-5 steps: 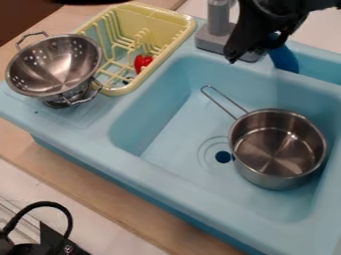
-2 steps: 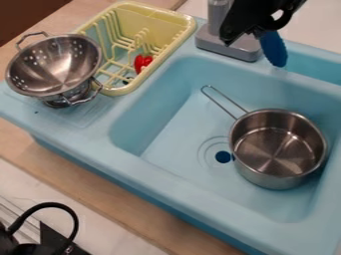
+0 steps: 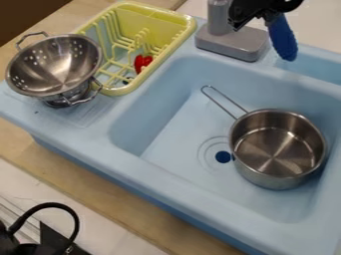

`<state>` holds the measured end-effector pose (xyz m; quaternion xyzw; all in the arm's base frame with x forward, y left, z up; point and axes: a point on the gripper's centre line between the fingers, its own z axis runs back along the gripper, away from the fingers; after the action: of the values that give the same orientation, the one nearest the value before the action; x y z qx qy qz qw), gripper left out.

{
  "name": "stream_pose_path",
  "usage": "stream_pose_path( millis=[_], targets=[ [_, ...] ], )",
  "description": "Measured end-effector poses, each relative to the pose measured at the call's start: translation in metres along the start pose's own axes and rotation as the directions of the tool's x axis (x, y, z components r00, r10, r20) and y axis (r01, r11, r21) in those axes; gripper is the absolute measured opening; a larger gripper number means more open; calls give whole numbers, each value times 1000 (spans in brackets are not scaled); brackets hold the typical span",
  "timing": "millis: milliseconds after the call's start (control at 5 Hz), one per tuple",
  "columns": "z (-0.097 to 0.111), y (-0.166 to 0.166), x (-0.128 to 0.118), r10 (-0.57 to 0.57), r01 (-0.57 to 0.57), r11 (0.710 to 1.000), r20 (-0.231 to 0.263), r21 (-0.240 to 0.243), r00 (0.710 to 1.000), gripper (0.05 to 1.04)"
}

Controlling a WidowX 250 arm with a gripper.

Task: Put the fork inside the silver pan in the sink

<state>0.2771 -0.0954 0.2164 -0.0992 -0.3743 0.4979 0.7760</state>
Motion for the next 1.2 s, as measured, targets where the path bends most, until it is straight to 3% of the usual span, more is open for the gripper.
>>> stream_pose_path(
  millis=[400,1000,1200],
  targets=[
    [18,15,-15,-23,35,995,-113,98,993,430],
    [12,53,-48,-52,114,967,-263,226,963,430],
    [-7,59,-57,-74,172,963,-414,206,907,430]
  ],
)
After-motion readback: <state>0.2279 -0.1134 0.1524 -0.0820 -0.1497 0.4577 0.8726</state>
